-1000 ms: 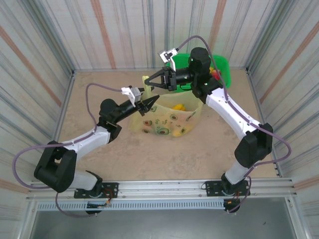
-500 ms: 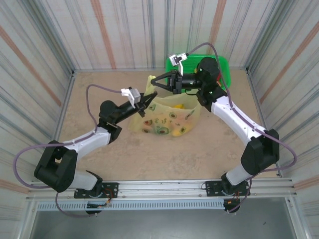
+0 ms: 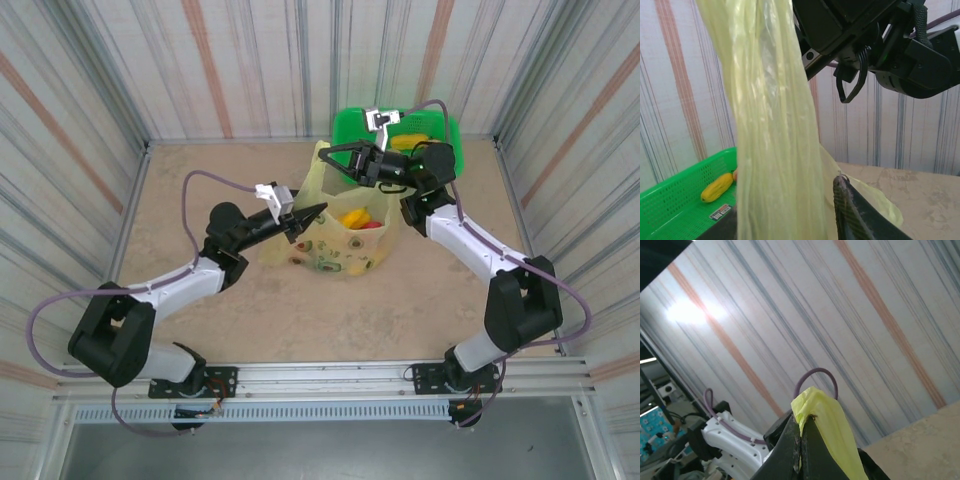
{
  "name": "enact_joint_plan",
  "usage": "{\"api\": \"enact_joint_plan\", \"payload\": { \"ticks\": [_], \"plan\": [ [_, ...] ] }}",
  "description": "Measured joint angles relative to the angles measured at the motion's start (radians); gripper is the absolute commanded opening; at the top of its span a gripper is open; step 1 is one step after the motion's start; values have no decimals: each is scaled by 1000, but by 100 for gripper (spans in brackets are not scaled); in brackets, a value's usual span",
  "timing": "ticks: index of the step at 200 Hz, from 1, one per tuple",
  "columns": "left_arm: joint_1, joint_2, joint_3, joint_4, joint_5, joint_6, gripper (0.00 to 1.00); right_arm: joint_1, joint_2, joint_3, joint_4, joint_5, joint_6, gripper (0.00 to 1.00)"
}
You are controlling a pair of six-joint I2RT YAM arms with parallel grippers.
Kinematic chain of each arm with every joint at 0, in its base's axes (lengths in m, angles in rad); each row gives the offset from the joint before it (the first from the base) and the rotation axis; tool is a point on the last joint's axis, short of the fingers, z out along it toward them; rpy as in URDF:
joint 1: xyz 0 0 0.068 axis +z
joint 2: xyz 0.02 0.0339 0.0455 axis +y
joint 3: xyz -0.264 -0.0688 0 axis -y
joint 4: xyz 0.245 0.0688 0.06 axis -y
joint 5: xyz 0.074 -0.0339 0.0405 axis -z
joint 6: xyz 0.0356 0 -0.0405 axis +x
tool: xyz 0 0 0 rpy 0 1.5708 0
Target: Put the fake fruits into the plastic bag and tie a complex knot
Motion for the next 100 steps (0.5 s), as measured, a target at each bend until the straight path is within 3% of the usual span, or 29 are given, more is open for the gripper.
{"api": "enact_joint_plan", "payload": {
  "ticks": [44, 100],
  "plan": [
    [18, 1, 1, 13, 20, -31, 55, 3, 9, 0, 79, -28, 68, 0],
    [0, 56, 57, 43, 62, -68, 56, 16, 9, -13, 97, -30, 80, 0]
  ]
}}
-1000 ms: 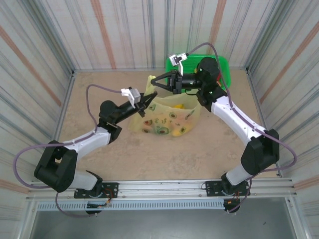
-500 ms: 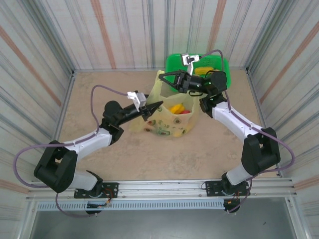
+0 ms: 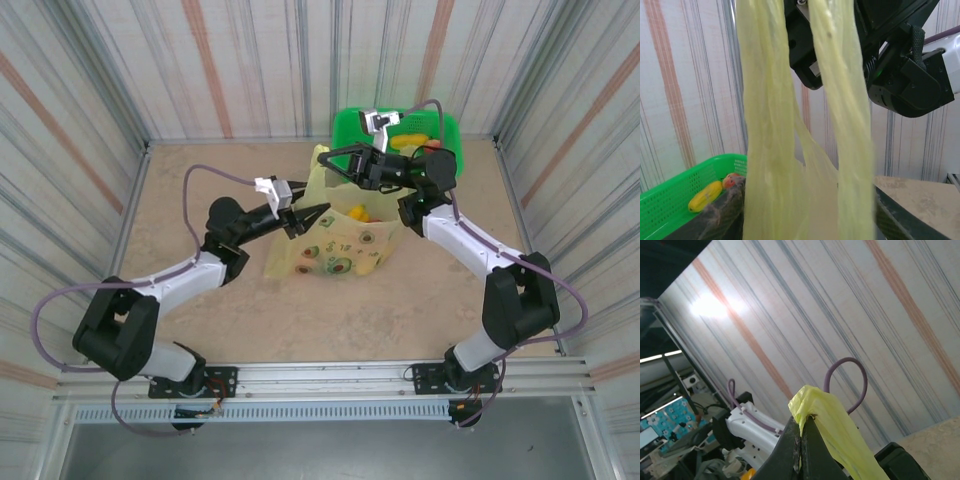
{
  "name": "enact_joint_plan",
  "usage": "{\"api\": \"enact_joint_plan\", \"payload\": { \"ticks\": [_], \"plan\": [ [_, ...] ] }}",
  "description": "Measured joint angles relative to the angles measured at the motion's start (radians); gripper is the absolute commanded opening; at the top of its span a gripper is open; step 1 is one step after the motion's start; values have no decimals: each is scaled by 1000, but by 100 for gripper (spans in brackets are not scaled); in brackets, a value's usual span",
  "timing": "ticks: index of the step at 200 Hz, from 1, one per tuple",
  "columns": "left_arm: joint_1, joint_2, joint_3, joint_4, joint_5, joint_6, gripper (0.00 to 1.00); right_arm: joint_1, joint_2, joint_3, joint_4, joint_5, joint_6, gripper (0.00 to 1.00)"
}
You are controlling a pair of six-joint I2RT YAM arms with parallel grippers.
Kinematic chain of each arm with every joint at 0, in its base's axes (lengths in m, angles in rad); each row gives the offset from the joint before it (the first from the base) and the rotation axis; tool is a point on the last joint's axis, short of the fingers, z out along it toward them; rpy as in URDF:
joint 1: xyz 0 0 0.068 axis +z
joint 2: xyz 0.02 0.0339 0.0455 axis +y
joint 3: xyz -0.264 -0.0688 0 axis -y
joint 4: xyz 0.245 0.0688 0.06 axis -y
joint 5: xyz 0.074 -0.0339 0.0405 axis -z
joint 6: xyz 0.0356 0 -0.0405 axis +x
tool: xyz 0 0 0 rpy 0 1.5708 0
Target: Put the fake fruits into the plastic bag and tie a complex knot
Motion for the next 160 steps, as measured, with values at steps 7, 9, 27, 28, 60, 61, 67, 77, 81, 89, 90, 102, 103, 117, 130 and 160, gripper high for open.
{"api": "enact_joint_plan", "payload": {
  "ticks": [7, 9, 27, 28, 60, 61, 67, 77, 81, 89, 90, 102, 103, 117, 130, 160],
  "plan": [
    [-10, 5, 3, 3, 2, -1, 56, 2, 0, -1, -4, 1, -10, 0],
    [-13, 6, 4, 3, 3, -2, 56, 2, 0, -1, -5, 2, -13, 0],
    [-35, 13, 6, 10, 2, -8, 53, 11, 0, -2, -32, 5, -47, 0],
    [-35, 14, 6, 11, 2, -8, 53, 11, 0, -2, -34, 5, -49, 0],
    [-45, 23, 6, 21, -32, -18, 40, 22, -1, -11, -60, 15, -90, 0],
    [-45, 24, 6, 22, -33, -18, 40, 22, -1, -11, -60, 15, -91, 0],
    [-45, 25, 5, 23, -42, -18, 36, 24, -3, -14, -62, 21, -98, 0],
    [-45, 28, 5, 24, -52, -23, 29, 24, -10, -25, -68, 32, -107, 0],
    [-45, 28, 4, 26, -56, -18, 27, 24, -15, -31, -71, 36, -110, 0],
    [-45, 28, 1, 30, -64, -20, 22, 23, -27, -44, -79, 44, -123, 0],
    [-45, 28, 0, 30, -64, -21, 21, 23, -28, -46, -80, 45, -126, 0],
    [-45, 28, -5, 32, -72, -17, 14, 18, -50, -72, -89, 61, -139, 0],
    [-45, 28, -5, 32, -73, -18, 14, 18, -51, -74, -90, 62, -141, 0],
    [-45, 28, -9, 31, -75, -12, 8, 7, -78, -101, -102, 78, -159, 0],
    [-45, 28, -11, 30, -77, -3, 4, -12, -102, -129, -107, 91, -175, 0],
    [-45, 19, -20, 27, -77, 14, 1, -50, -137, -175, -130, 112, -200, 0]
  ]
}}
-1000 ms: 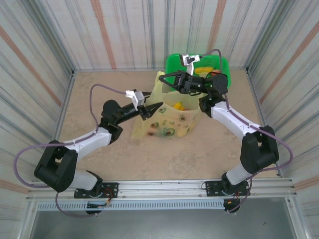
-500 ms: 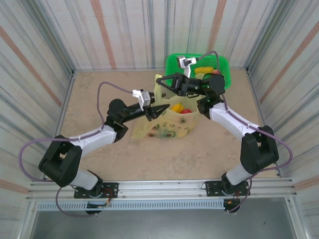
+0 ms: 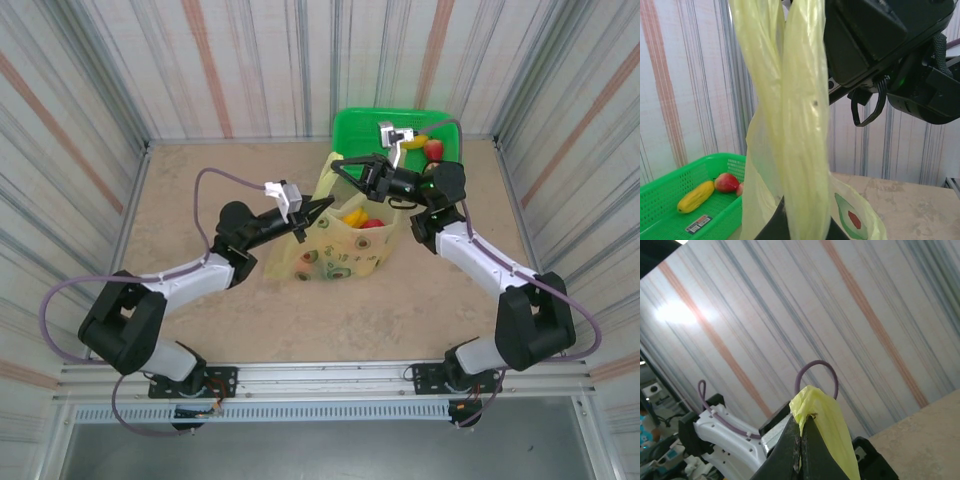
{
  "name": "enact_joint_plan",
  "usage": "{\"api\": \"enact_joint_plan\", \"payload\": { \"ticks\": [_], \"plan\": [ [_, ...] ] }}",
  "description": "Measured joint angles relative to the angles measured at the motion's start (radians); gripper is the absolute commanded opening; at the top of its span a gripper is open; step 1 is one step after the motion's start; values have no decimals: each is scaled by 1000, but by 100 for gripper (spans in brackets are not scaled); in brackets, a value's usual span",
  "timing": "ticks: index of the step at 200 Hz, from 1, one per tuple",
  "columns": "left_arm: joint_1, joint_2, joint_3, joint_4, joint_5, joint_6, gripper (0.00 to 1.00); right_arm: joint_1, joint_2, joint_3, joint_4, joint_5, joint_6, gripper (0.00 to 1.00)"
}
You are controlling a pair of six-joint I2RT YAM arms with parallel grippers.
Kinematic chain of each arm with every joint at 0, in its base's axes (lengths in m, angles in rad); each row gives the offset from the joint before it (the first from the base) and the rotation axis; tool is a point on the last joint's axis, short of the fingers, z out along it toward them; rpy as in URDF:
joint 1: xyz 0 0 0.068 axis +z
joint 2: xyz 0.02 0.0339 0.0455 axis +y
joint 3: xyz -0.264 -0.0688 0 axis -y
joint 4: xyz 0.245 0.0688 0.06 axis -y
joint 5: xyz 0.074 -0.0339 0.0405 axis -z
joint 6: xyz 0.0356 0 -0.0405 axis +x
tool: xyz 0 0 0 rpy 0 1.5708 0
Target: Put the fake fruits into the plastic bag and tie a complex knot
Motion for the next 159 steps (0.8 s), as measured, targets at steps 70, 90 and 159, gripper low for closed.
{"api": "enact_joint_plan", "payload": {
  "ticks": [70, 90, 159],
  "plan": [
    [0, -14, -12, -54, 10, 27, 6, -19, -23, -46, -11, 23, -19, 0],
    [-1, -17, -12, -67, 18, 41, 0, -19, -23, -46, -15, 26, -26, 0],
    [8, -76, 31, -260, 38, 118, 0, -28, -126, -19, -344, 86, -235, 65]
  ]
}}
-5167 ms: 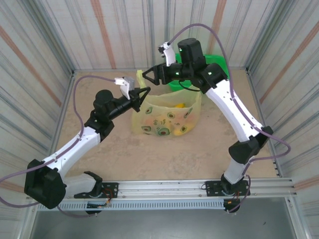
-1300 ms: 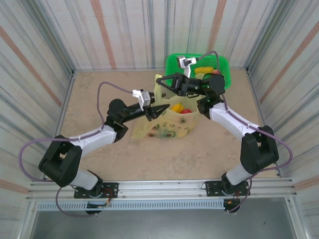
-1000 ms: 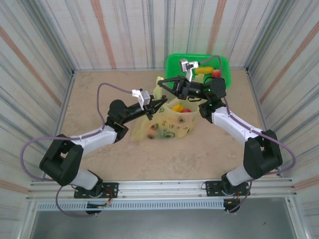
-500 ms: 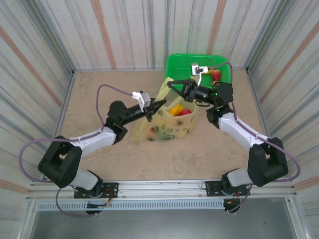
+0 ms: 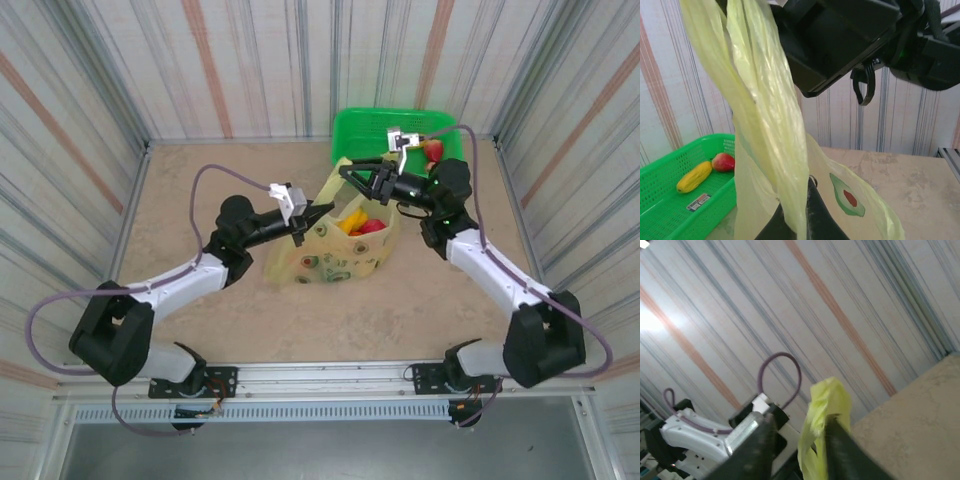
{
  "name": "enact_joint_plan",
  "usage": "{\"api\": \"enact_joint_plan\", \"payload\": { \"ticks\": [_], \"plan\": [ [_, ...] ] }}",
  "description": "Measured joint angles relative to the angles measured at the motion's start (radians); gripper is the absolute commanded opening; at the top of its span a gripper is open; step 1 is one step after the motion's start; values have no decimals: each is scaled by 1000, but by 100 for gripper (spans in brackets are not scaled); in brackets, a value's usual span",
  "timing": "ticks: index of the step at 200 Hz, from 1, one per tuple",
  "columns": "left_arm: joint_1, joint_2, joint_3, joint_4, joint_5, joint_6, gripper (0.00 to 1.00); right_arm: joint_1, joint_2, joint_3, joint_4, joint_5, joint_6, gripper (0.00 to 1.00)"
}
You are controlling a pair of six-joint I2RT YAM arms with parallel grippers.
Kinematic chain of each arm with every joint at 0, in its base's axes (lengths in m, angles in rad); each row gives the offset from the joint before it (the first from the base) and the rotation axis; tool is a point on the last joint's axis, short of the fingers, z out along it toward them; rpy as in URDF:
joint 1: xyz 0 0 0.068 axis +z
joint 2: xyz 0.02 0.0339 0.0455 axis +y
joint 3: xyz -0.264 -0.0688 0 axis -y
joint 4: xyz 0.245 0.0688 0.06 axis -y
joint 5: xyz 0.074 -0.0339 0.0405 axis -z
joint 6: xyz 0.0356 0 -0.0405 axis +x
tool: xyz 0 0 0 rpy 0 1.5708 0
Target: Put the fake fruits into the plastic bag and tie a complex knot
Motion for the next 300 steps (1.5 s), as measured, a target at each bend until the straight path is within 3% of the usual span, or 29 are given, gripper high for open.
{"api": "enact_joint_plan", "payload": {
  "ticks": [20, 44, 90, 127, 165, 202, 266, 281, 300],
  "plan": [
    [27, -27, 1, -43, 0, 5, 0, 4, -151, 13, -216, 113, -237, 69],
    [62, -37, 1, -70, 3, 3, 0, 7, -321, 16, -352, 227, -480, 71],
    [115, -37, -5, -46, 31, -36, 0, -56, -481, -158, -343, 385, -737, 84],
    [143, -37, -5, -43, 68, -50, 0, -169, -397, -282, -262, 409, -734, 87],
    [183, -35, -5, -42, 106, -66, 0, -236, -245, -326, -36, 376, -654, 86],
    [233, 1, 4, -1, 147, -114, 0, -294, -5, -283, 207, 166, -510, 84],
    [237, 19, 16, 15, 211, -151, 0, -277, 250, -68, 370, -66, -386, 82],
    [237, 22, 17, 19, 217, -152, 0, -260, 285, -44, 382, -105, -370, 78],
    [237, 32, 26, 21, 223, -153, 0, -238, 307, -43, 389, -148, -351, 66]
  ]
}}
